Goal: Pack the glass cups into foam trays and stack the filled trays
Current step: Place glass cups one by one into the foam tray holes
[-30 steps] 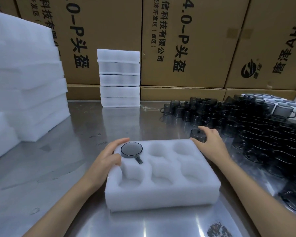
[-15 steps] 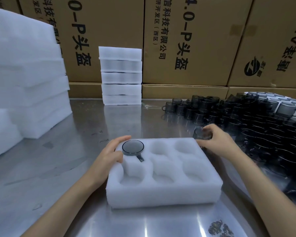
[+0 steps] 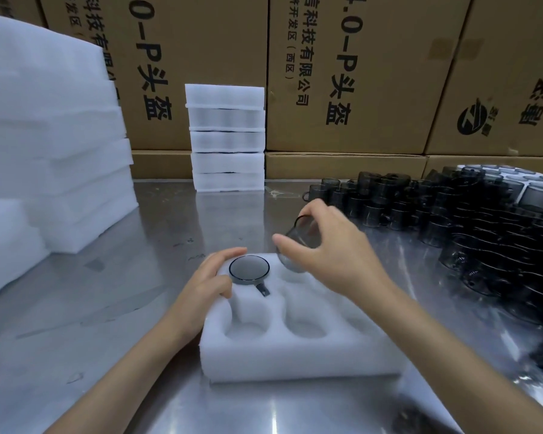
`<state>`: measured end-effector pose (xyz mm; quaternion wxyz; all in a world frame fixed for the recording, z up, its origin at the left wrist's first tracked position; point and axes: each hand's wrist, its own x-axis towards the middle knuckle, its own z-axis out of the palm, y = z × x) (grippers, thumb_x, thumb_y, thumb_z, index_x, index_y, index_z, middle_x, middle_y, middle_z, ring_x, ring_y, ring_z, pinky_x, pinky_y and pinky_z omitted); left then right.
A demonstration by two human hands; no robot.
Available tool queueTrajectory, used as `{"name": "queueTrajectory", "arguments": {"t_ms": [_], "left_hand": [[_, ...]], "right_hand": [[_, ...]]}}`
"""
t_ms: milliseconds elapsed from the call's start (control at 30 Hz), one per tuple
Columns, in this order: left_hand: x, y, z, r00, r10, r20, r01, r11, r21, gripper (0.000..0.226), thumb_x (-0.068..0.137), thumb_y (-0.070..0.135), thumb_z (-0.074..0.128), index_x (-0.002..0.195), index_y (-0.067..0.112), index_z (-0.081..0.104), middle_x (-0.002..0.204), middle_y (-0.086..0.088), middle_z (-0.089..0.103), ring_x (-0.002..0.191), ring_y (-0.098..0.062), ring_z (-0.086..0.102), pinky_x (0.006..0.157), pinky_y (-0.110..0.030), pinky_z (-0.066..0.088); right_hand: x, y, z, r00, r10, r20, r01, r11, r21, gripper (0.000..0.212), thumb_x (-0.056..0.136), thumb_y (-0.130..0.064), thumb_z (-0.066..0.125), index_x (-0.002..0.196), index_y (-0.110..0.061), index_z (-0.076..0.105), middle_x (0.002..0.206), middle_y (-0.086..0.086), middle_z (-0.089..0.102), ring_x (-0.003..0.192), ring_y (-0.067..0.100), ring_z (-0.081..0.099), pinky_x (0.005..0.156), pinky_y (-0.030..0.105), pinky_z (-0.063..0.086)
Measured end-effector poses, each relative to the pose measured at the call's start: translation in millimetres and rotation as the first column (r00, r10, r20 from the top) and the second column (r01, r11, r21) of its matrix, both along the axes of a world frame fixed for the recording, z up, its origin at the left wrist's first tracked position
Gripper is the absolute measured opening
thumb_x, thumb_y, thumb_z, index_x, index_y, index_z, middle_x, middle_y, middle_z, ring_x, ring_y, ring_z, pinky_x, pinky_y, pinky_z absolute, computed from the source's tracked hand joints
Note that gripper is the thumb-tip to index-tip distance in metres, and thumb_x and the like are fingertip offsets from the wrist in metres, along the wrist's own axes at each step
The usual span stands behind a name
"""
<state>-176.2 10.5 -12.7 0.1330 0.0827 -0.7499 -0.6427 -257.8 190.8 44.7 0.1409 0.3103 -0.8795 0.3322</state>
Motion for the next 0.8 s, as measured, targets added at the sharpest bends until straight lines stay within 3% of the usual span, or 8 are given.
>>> {"name": "queueTrajectory", "arguments": {"t_ms": [167,367,467,600,700,800], "left_hand": [[0,-1,0,1.000,0.003,-0.005,-0.003,1.000,-0.003,0.067,0.051,0.013,0.043,0.113,0.028,0.062,0.127,-0.005,0.056,0.120,-0.023,0.051,0.106,-0.050,0.037],[1,0,1,1.000,-0.002,-0.016,0.002,0.999,-0.034,0.067,0.051,0.014,0.043,0.113,0.029,0.061,0.127,-0.003,0.054,0.121,-0.022,0.050,0.107,-0.049,0.037],[1,-2,0,0.999,-0.029,-0.026,0.026,0.995,-0.097,0.067,0.052,0.015,0.043,0.115,0.031,0.059,0.129,0.001,0.054,0.124,-0.019,0.047,0.109,-0.047,0.035],[3,-4,8,0.990,-0.058,-0.126,0.030,0.976,-0.217,0.062,0.059,0.019,0.045,0.118,0.036,0.055,0.134,0.012,0.049,0.131,-0.006,0.039,0.110,-0.030,0.030],[6,-4,19,0.961,-0.153,-0.230,0.062,0.932,-0.358,0.064,0.065,0.026,0.047,0.128,0.036,0.051,0.142,0.021,0.042,0.136,0.004,0.029,0.112,-0.025,0.021],[8,4,28,0.932,-0.295,-0.212,0.139,0.829,-0.541,0.065,0.066,0.040,0.040,0.130,0.039,0.049,0.142,0.028,0.041,0.138,0.005,0.023,0.112,-0.020,0.018]], "right_hand": [[4,-8,-9,0.998,-0.061,-0.007,0.062,0.985,0.161,0.043,0.079,-0.064,0.053,0.094,-0.026,0.040,0.095,-0.006,0.046,0.084,0.024,0.053,0.066,0.034,0.040],[4,-14,-14,0.989,-0.112,-0.098,0.137,0.944,0.302,0.050,0.075,-0.070,0.048,0.093,-0.025,0.035,0.090,-0.004,0.040,0.069,0.024,0.046,0.048,0.027,0.022],[1,-10,-15,0.995,-0.091,-0.046,0.101,0.951,0.291,0.053,0.073,-0.075,0.048,0.097,-0.028,0.039,0.093,-0.008,0.042,0.073,0.020,0.046,0.049,0.024,0.023],[-1,2,-12,0.999,-0.047,-0.007,0.047,0.977,0.209,0.069,0.070,-0.084,0.031,0.121,-0.038,0.043,0.115,-0.014,0.045,0.100,0.016,0.054,0.070,0.032,0.040],[-4,20,-8,0.999,0.030,-0.028,-0.029,0.999,0.026,0.048,0.090,-0.061,0.031,0.131,-0.041,0.046,0.127,-0.022,0.048,0.117,0.005,0.046,0.088,0.030,0.038],[-3,37,-12,0.990,0.139,0.033,-0.141,0.987,0.081,0.038,0.098,-0.039,0.033,0.133,-0.041,0.049,0.126,-0.036,0.043,0.126,-0.010,0.030,0.100,0.022,0.030]]}}
